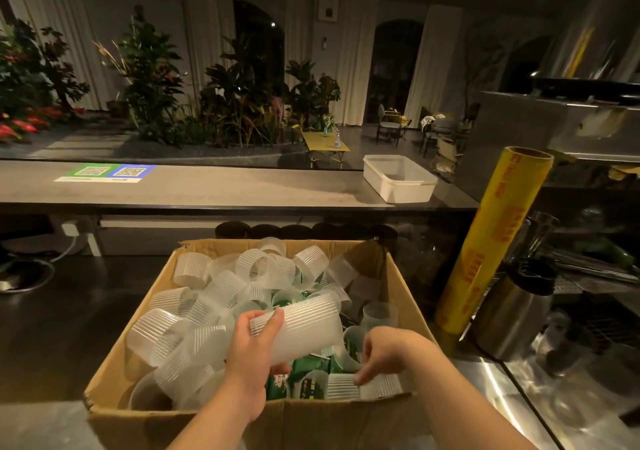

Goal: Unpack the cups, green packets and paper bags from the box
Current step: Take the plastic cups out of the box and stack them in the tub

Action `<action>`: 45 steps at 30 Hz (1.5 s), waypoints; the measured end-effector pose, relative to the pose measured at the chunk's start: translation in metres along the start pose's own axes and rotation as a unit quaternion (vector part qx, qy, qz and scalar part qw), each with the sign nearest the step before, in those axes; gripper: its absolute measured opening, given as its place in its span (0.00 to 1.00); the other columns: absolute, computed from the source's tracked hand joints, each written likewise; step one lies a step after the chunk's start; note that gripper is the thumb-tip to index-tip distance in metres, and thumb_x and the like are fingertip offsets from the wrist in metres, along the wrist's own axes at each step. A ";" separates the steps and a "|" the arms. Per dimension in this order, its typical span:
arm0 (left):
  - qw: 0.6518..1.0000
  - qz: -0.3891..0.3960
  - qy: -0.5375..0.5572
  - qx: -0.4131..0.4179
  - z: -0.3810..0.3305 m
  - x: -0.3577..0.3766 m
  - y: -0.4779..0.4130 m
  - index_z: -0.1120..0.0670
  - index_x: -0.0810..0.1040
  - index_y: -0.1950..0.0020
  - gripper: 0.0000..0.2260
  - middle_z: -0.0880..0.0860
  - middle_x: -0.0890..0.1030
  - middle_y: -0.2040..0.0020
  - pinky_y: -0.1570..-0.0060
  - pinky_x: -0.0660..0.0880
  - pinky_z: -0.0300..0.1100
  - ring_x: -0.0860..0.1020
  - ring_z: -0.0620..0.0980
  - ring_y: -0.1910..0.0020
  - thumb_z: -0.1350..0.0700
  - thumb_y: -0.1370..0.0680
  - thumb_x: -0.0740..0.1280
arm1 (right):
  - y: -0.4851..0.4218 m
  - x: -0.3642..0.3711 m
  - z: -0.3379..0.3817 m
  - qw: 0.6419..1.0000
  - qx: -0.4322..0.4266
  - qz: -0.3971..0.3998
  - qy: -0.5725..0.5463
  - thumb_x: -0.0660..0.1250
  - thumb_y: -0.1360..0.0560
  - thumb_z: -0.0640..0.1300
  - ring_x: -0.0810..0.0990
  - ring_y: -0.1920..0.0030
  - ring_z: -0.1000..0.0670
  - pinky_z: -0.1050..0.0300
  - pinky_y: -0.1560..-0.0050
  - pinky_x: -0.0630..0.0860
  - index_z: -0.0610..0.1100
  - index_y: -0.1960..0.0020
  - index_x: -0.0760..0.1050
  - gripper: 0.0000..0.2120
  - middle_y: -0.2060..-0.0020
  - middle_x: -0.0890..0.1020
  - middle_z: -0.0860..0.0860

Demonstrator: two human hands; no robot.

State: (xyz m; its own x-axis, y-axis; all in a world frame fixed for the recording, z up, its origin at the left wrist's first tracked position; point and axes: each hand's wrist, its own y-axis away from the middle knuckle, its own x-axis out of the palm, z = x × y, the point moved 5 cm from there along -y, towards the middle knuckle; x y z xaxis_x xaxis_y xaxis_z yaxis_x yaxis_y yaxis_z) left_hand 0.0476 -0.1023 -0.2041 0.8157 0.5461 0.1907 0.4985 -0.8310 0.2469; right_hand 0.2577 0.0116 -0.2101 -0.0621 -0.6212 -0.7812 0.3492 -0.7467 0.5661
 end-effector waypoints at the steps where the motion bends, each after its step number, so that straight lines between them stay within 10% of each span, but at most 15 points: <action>1: 1.000 -0.001 0.004 -0.001 0.000 0.000 0.000 0.51 0.72 0.39 0.13 0.57 0.74 0.41 0.68 0.77 0.47 0.77 0.61 0.46 0.48 0.19 0.69 | 0.005 0.002 -0.002 0.999 0.008 0.029 0.025 0.78 0.29 0.55 0.80 0.42 0.48 0.50 0.38 0.78 0.46 0.39 0.78 0.23 0.41 0.81 0.50; 13: 1.000 0.006 0.020 -0.024 -0.003 -0.001 0.001 0.52 0.73 0.39 0.13 0.58 0.73 0.42 0.67 0.76 0.47 0.77 0.60 0.49 0.48 0.19 0.68 | 0.027 -0.037 0.019 0.955 -0.176 -0.122 -0.206 0.82 0.33 0.46 0.74 0.41 0.53 0.61 0.45 0.79 0.55 0.41 0.70 0.27 0.40 0.69 0.57; 20: 0.999 0.027 0.010 -0.037 0.002 -0.001 -0.001 0.50 0.74 0.40 0.13 0.59 0.73 0.39 0.67 0.76 0.47 0.77 0.64 0.45 0.46 0.20 0.69 | 0.027 -0.035 0.019 0.791 -0.249 -0.124 -0.545 0.84 0.37 0.44 0.83 0.41 0.49 0.54 0.44 0.81 0.44 0.33 0.72 0.36 0.39 0.82 0.47; 24: 0.999 0.025 0.013 -0.034 0.002 -0.001 -0.002 0.50 0.74 0.41 0.12 0.60 0.73 0.40 0.67 0.76 0.48 0.77 0.63 0.46 0.47 0.20 0.69 | 0.026 -0.024 0.028 0.748 -0.228 -0.147 -0.606 0.80 0.30 0.48 0.80 0.46 0.44 0.52 0.50 0.79 0.43 0.41 0.81 0.21 0.45 0.83 0.45; 34: 0.997 0.064 -0.011 -0.036 0.003 0.005 0.001 0.51 0.75 0.40 0.12 0.61 0.73 0.39 0.69 0.76 0.47 0.77 0.63 0.47 0.47 0.19 0.68 | 0.015 -0.008 0.062 0.819 -0.192 -0.097 -0.532 0.46 0.16 0.65 0.73 0.33 0.48 0.40 0.30 0.70 0.61 0.31 0.73 0.23 0.36 0.79 0.55; 38: 0.998 0.020 0.037 -0.045 0.001 -0.001 -0.001 0.53 0.73 0.38 0.14 0.60 0.73 0.40 0.67 0.77 0.48 0.77 0.63 0.47 0.47 0.19 0.68 | 0.006 -0.021 0.054 0.697 -0.142 -0.167 -0.682 0.50 0.14 0.58 0.81 0.42 0.44 0.44 0.35 0.74 0.45 0.38 0.77 0.23 0.44 0.83 0.44; 42: 0.998 -0.029 0.045 -0.042 -0.001 -0.008 -0.004 0.52 0.70 0.36 0.16 0.60 0.73 0.41 0.64 0.79 0.49 0.78 0.63 0.47 0.46 0.18 0.67 | -0.014 -0.016 0.021 0.886 -0.015 -0.245 -0.393 0.66 0.18 0.46 0.80 0.51 0.52 0.55 0.49 0.79 0.48 0.41 0.76 0.07 0.47 0.82 0.48; 45: 0.998 -0.034 0.044 -0.037 -0.003 -0.005 -0.004 0.52 0.70 0.37 0.15 0.59 0.73 0.42 0.63 0.79 0.49 0.78 0.63 0.47 0.46 0.19 0.67 | -0.036 0.012 0.016 0.974 0.003 -0.148 -0.173 0.74 0.25 0.52 0.81 0.45 0.52 0.54 0.43 0.81 0.51 0.36 0.73 0.20 0.43 0.80 0.52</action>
State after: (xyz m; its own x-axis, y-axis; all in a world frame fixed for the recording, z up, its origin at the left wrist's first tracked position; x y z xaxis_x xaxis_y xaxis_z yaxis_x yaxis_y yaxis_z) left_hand 0.0403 -0.1015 -0.2032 0.7504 0.6110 0.2522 0.5262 -0.7831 0.3314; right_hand 0.2294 0.0271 -0.2353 -0.4703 -0.4200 -0.7762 0.2619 -0.9063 0.3317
